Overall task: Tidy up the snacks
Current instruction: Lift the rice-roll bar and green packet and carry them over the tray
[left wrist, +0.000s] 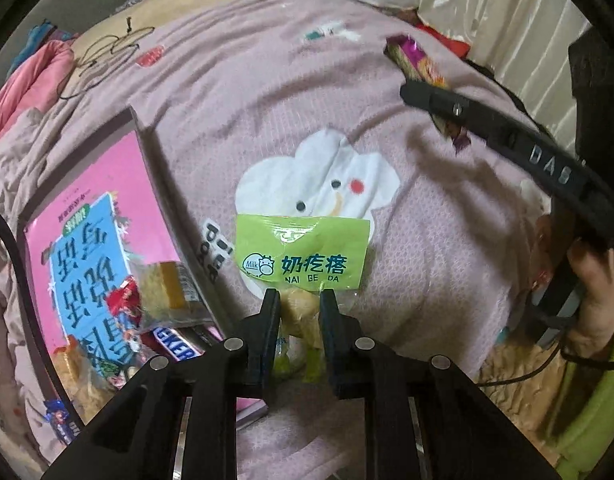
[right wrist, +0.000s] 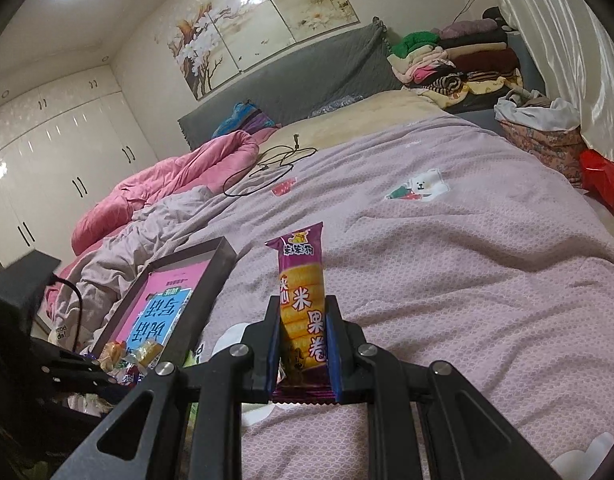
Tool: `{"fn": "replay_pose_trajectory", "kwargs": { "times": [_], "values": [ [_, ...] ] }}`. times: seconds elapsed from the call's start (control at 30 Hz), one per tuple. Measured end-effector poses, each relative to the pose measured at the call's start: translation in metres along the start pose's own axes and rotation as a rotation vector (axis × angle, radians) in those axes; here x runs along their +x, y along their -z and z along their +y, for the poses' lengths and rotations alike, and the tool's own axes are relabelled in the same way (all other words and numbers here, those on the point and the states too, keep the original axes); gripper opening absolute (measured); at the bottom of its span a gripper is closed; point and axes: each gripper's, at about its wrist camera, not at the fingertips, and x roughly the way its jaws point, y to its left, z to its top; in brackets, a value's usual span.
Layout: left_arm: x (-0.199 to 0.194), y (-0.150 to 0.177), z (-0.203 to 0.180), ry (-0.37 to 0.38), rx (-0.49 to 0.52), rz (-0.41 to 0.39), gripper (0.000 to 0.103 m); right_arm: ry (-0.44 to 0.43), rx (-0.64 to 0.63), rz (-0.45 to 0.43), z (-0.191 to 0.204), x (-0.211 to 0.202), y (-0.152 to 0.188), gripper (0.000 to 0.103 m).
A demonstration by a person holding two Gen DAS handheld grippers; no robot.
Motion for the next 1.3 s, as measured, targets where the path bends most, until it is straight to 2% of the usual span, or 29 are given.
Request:
{"fn": "replay_pose_trajectory", "kwargs": {
  "times": [0.13,0.17,0.2,0.33,0.47,0.67,0.8,1.0,1.27,1.3],
  "values": [
    [-0.017,0.003,0.007,-0.004,-0.021,-0.031,0.019,-0.006,-0.003,-0.009,0.002,-0.003,0.001,0.020],
    [-0.022,0.003,0.010,-0.008,-0.027,-0.040,0.008,-0.007,-0.003,-0.010,0.003,-0.003,0.000,0.020],
    [-0.026,0.004,0.012,-0.009,-0.033,-0.046,0.001,-0.010,-0.004,-0.012,0.004,-0.004,0.001,0.020],
    [-0.030,0.004,0.021,-0.017,-0.045,-0.055,0.002,-0.008,-0.022,-0.005,0.012,-0.004,0.002,0.020],
    [-0.021,0.006,0.030,0.028,-0.076,-0.032,0.002,-0.007,-0.039,0.017,0.018,0.002,0.004,0.020],
    [-0.004,0.006,0.014,0.042,-0.019,0.001,0.016,-0.009,-0.032,0.015,0.018,0.002,0.005,0.020],
    [0.007,0.003,-0.002,0.048,0.041,0.028,0.041,-0.015,-0.027,0.011,0.017,0.001,0.004,0.020],
    [0.033,-0.004,-0.012,0.035,0.044,0.081,0.044,-0.025,-0.013,0.001,0.012,-0.002,0.003,0.020],
    [0.046,-0.012,-0.010,0.040,-0.005,0.087,0.044,-0.030,-0.007,-0.002,0.010,-0.003,0.002,0.020],
    [0.047,-0.013,-0.011,0.038,-0.005,0.085,0.042,-0.031,-0.008,-0.002,0.010,-0.003,0.002,0.020]
  ]
}}
